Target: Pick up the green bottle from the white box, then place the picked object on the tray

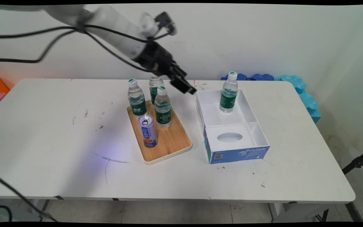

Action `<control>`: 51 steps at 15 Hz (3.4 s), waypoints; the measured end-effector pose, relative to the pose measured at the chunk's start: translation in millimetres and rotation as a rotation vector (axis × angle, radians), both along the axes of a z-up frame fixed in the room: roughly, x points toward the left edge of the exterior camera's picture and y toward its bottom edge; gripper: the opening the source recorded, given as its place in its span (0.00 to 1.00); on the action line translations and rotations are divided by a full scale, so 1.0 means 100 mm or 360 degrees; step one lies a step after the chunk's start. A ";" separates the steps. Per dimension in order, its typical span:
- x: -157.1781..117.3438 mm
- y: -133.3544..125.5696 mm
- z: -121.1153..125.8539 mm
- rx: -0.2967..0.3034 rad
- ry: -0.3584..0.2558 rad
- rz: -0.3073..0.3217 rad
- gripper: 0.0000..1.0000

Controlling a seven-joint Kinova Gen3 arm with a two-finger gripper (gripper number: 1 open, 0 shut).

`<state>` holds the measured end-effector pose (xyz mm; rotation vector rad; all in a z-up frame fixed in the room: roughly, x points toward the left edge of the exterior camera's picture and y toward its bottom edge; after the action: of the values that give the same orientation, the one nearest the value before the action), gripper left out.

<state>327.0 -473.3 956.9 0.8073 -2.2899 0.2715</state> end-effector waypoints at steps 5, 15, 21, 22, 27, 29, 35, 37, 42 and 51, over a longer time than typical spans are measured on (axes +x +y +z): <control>-0.36 -0.31 -0.28 -0.0003 0.0028 0.0097 1.00; -1.10 -0.87 -0.84 -0.0014 0.0099 0.0255 1.00; -1.39 -1.06 -1.09 -0.0032 0.0094 0.0291 1.00; -1.43 -1.08 -1.12 -0.0037 0.0091 0.0295 1.00; -1.55 -1.16 -1.22 -0.0066 0.0069 0.0308 0.00; -1.57 -1.18 -1.24 -0.0075 0.0061 0.0310 0.00; -1.60 -1.14 -1.16 -0.0096 0.0084 0.0291 0.00; -1.58 -1.08 -1.03 -0.0103 0.0120 0.0274 0.00; -1.42 -0.84 -0.64 -0.0120 0.0210 0.0235 0.00; -0.66 -0.14 -0.03 -0.0145 0.0299 0.0130 0.00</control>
<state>261.0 -487.6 953.7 0.8442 -2.0578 0.3209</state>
